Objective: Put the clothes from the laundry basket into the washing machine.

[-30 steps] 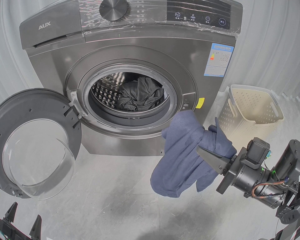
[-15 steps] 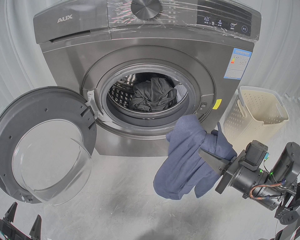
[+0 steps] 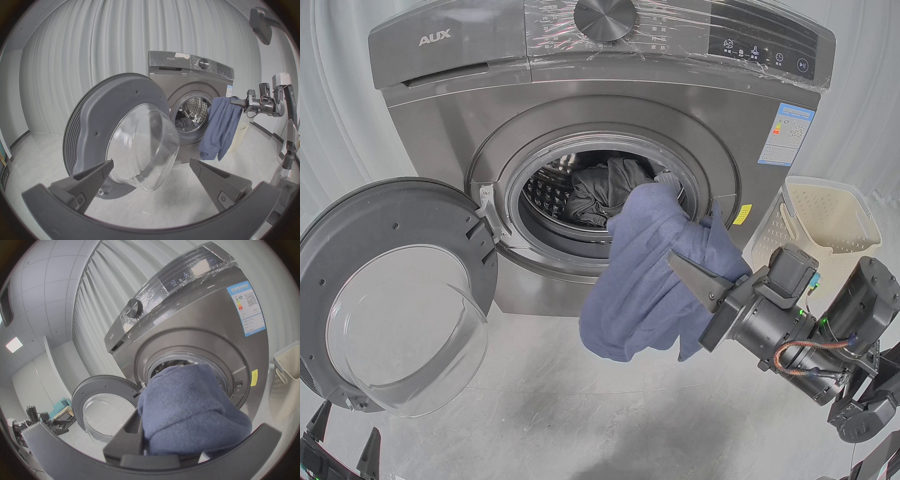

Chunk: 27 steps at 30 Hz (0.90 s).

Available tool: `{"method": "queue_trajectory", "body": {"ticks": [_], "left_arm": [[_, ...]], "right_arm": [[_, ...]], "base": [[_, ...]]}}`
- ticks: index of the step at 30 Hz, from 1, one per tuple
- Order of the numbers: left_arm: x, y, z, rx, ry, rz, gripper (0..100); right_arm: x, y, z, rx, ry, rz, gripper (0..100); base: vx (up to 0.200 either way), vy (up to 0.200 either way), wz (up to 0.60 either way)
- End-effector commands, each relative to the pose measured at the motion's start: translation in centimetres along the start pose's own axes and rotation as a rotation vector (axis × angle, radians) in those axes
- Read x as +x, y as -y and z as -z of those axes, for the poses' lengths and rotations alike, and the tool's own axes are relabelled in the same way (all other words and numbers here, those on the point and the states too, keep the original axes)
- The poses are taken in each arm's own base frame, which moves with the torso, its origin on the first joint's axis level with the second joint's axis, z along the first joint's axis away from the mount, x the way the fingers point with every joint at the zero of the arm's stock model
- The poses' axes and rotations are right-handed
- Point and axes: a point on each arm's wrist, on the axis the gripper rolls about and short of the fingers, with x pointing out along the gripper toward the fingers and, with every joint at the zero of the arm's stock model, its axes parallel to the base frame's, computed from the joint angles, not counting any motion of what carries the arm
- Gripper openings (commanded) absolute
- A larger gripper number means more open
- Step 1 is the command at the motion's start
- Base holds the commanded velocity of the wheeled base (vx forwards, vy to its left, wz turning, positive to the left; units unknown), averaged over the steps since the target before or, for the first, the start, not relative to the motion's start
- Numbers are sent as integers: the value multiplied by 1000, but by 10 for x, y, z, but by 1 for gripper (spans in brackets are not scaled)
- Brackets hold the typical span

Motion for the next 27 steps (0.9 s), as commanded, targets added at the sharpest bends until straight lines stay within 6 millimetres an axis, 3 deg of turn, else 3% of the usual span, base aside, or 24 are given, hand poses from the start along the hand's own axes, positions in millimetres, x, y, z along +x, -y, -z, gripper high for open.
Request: {"method": "queue_trajectory", "body": {"ticks": [1, 2, 3, 4, 6, 7, 17, 27], "left_arm": [[-13, 1, -52, 11, 208, 82, 100], [-11, 1, -69, 16, 202, 162, 100], [-11, 1, -69, 16, 202, 162, 100], [-4, 3, -84, 16, 152, 285, 100], [2, 4, -86, 13, 115, 335, 100], [17, 6, -89, -6, 33, 415, 100], [97, 18, -89, -30, -235, 763, 100], [138, 45, -82, -23, -302, 896, 100]], "right_arm": [[11, -4, -1, 10, 19, -19, 0], [13, -5, -3, 11, 30, -23, 0], [13, -5, -3, 11, 30, -23, 0], [19, -4, -6, 12, 47, -22, 0], [24, -4, -6, 12, 55, -20, 0], [29, -3, -3, 12, 51, -18, 0], [38, -7, -9, 80, 88, -19, 0], [30, -4, -6, 78, 67, -11, 0]], "base": [[0, 0, 0], [0, 0, 0], [0, 0, 0], [0, 0, 0], [0, 0, 0], [0, 0, 0], [0, 0, 0], [0, 0, 0]]}}
